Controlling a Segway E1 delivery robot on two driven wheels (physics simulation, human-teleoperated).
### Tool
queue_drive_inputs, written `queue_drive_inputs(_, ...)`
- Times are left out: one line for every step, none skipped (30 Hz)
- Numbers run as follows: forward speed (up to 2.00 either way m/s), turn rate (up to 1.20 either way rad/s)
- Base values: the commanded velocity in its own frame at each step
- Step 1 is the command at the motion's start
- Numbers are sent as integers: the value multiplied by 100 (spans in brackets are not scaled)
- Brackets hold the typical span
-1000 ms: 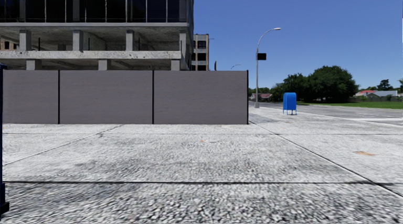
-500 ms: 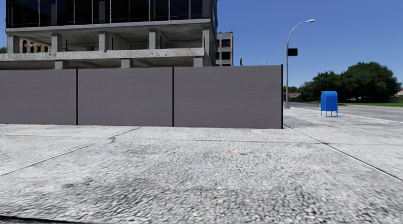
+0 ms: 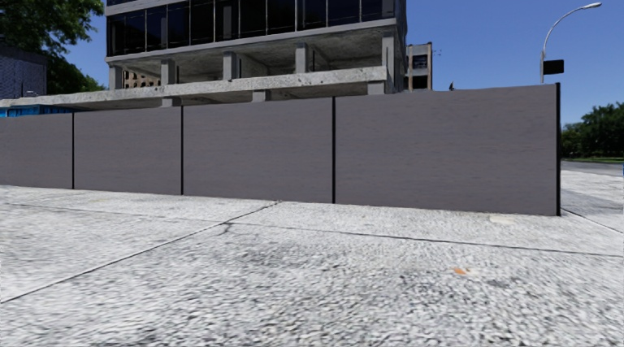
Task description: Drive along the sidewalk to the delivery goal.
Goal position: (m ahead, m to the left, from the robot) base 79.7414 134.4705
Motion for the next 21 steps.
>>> queue_drive_inputs(200, 54)
queue_drive_inputs(200, 57)
queue_drive_inputs(200, 62)
queue_drive_inputs(200, 65)
queue_drive_inputs(200, 65)
queue_drive_inputs(200, 65)
queue_drive_inputs(200, 66)
queue_drive_inputs(200, 66)
queue_drive_inputs(200, 66)
queue_drive_inputs(200, 66)
queue_drive_inputs(200, 67)
queue_drive_inputs(200, 71)
queue_drive_inputs(200, 78)
queue_drive_inputs(200, 78)
queue_drive_inputs(200, 80)
queue_drive_inputs(200, 81)
queue_drive_inputs(200, 76)
queue_drive_inputs(200, 74)
queue_drive_inputs(200, 74)
queue_drive_inputs(200, 73)
queue_drive_inputs(200, 73)
